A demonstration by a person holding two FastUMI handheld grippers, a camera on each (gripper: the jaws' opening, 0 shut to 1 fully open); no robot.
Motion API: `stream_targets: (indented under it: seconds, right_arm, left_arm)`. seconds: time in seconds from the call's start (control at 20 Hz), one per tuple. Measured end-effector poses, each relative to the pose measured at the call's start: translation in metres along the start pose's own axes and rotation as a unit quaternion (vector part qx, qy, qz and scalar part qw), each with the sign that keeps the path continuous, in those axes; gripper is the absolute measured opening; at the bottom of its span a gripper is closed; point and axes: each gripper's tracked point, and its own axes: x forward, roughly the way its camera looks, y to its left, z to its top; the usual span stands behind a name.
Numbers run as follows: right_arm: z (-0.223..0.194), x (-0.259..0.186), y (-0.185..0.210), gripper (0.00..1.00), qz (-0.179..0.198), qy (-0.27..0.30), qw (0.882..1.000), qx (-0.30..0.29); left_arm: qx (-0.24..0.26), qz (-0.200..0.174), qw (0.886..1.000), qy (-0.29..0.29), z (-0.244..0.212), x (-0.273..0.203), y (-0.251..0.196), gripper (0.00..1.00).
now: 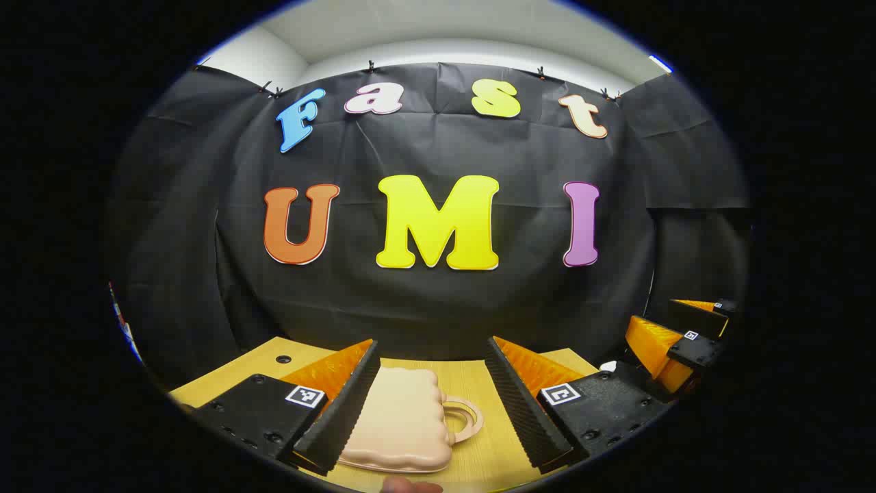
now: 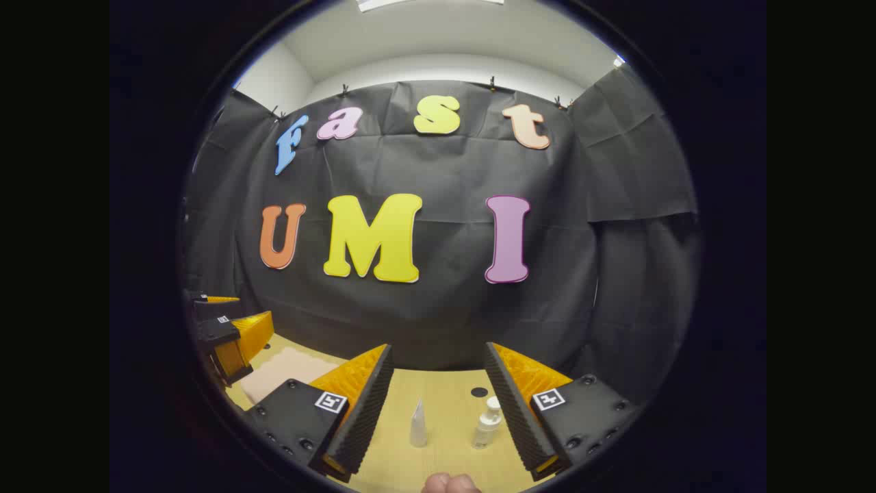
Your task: First open the suitcase, pack the skin care products into it, and then close the suitcase.
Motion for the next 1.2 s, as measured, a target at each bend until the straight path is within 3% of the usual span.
stream_targets:
  seconds: [0.1,0.85,1.05,1.2]
  right_arm:
    - [0.000,0.001,0.003,0.80,0.003,0.000,1.000,0.001]
    - [-0.012,0.008,-0.003,0.80,0.011,0.016,1.000,-0.001]
    - [-0.021,0.006,-0.016,0.80,0.006,0.031,0.999,-0.006]
    - [-0.031,0.008,-0.039,0.80,-0.005,0.039,0.999,-0.013]
  left_arm:
    - [0.004,0.001,1.000,0.001,-0.001,0.002,0.001,0.99]
    - [0.014,-0.002,1.000,0.014,-0.013,0.006,-0.010,0.99]
    - [0.029,-0.017,0.999,0.032,-0.028,0.009,-0.026,0.99]
    - [0.079,-0.054,0.994,0.046,-0.044,0.018,-0.045,1.00]
